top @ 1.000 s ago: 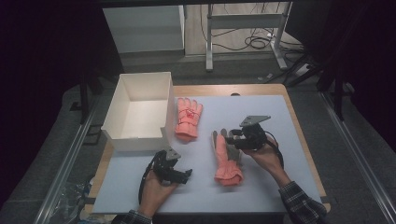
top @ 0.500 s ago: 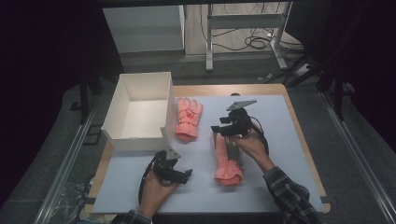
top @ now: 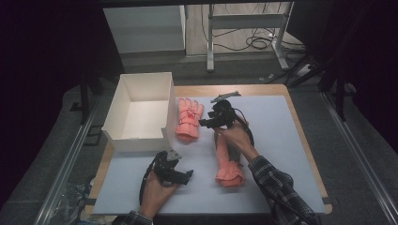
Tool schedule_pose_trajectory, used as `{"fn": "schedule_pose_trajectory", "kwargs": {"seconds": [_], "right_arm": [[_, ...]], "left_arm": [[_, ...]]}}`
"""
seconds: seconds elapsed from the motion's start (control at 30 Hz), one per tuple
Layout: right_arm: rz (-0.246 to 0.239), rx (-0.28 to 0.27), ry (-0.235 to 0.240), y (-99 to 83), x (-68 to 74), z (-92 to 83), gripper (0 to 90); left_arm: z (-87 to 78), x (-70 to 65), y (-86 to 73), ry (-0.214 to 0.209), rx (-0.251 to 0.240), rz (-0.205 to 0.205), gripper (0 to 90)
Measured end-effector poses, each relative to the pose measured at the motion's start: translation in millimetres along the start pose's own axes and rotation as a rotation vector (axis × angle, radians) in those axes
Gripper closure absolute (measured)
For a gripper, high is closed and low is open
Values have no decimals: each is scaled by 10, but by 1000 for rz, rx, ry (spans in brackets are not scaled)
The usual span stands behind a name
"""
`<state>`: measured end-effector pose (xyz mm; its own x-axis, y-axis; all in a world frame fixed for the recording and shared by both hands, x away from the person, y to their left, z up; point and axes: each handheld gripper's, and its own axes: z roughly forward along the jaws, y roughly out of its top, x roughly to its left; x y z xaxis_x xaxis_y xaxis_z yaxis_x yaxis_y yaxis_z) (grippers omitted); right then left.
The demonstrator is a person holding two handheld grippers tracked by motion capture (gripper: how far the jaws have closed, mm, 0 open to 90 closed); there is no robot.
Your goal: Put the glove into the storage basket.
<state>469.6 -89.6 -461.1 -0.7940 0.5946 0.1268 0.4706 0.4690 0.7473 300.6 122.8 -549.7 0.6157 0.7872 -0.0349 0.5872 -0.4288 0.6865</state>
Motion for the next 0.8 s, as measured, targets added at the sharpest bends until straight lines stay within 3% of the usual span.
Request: {"fn": "schedule_pose_trajectory", "kwargs": {"seconds": [0.37, 0.6, 0.8], "right_arm": [[5, 15, -43, 287, 62, 398, 501], [17, 46, -64, 372, 87, 651, 461], [30, 99, -123, 423, 65, 885, 401]], "left_arm": [[1, -2, -1, -1, 0, -4, 11], [1, -3, -1, -2, -2, -5, 11], [1, -4, -1, -2, -2, -6, 11]]}}
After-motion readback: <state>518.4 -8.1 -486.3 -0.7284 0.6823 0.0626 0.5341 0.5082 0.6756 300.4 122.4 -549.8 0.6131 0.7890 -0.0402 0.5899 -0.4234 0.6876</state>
